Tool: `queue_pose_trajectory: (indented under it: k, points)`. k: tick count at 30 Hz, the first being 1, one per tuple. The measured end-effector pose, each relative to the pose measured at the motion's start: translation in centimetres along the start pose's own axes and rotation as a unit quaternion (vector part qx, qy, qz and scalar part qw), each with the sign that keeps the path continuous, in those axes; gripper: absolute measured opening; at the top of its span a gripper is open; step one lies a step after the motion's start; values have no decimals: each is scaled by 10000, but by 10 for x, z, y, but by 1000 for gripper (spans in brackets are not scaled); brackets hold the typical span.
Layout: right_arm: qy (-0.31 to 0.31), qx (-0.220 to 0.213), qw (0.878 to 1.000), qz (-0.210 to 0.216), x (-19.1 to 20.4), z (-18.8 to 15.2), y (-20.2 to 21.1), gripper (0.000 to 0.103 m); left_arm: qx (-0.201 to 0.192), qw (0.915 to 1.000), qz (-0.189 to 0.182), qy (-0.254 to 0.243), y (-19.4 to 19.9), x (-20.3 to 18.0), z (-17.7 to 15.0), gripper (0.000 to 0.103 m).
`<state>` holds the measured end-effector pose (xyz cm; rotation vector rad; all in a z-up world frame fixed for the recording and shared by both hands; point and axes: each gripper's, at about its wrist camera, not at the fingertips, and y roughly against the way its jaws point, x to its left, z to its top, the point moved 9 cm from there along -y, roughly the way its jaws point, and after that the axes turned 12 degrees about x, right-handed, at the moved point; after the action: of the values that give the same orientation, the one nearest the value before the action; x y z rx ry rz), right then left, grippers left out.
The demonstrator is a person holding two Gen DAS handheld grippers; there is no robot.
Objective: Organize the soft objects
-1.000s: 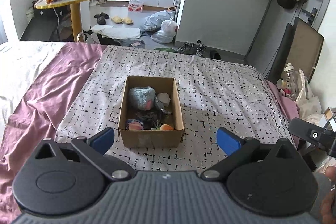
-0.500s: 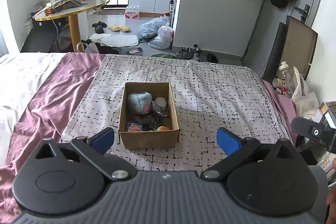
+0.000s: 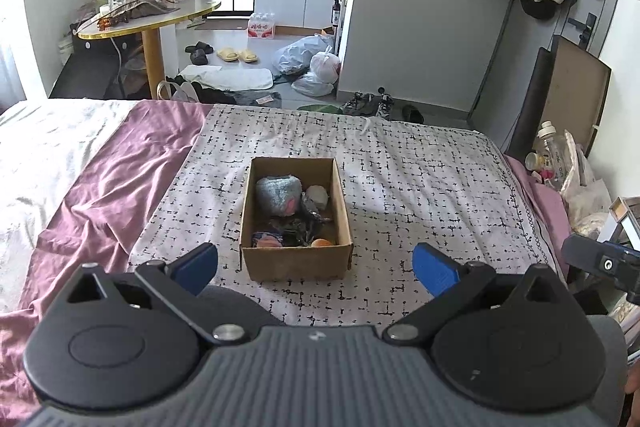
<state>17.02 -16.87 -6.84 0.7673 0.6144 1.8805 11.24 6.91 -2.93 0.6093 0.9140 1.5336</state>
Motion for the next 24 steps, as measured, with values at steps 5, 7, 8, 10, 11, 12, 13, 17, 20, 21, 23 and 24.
queue_pose_trajectory:
  k: [5,7,8,10,11,12,13,17,20,21,23,24]
  points:
    - [90,10,9999,-66,2,-1,1,103,16,10000,-24,-26,1,0,-3,103]
    - [117,27,9998,-135,2,-3,0,103,22,10000,-23,-42,2,-1,-4,103]
    - [110,31,9998,-145,2,-3,0,103,24,10000,-22,-45,2,-1,-4,103]
    - [106,52,9998,-141,2,-3,-1,103,19,10000,-24,-44,2,-1,-4,103]
    - [110,61,9998,-148,1,-3,-1,103,15,10000,-24,-49,2,-1,-5,103]
    - [114,66,9998,-164,1,-3,-1,103,7,10000,-25,-56,2,-1,-5,103]
    - [119,66,9997,-182,1,-3,-1,103,-4,10000,-26,-61,2,-1,-5,103]
    - [119,69,9997,-186,2,-3,-1,103,-43,9999,-26,-101,3,-4,-4,103]
    - [107,82,9998,-138,3,-3,-1,103,-44,9999,-14,-108,3,-3,-4,103]
    - [104,81,9998,-131,4,-3,-1,103,-45,9999,-15,-105,3,-3,-4,103]
    - [102,65,9997,-190,3,-3,1,103,-48,10000,-6,-84,3,-3,-3,103]
    - [117,56,9997,-213,3,-3,1,103,-50,10000,-2,-76,3,-2,-3,103]
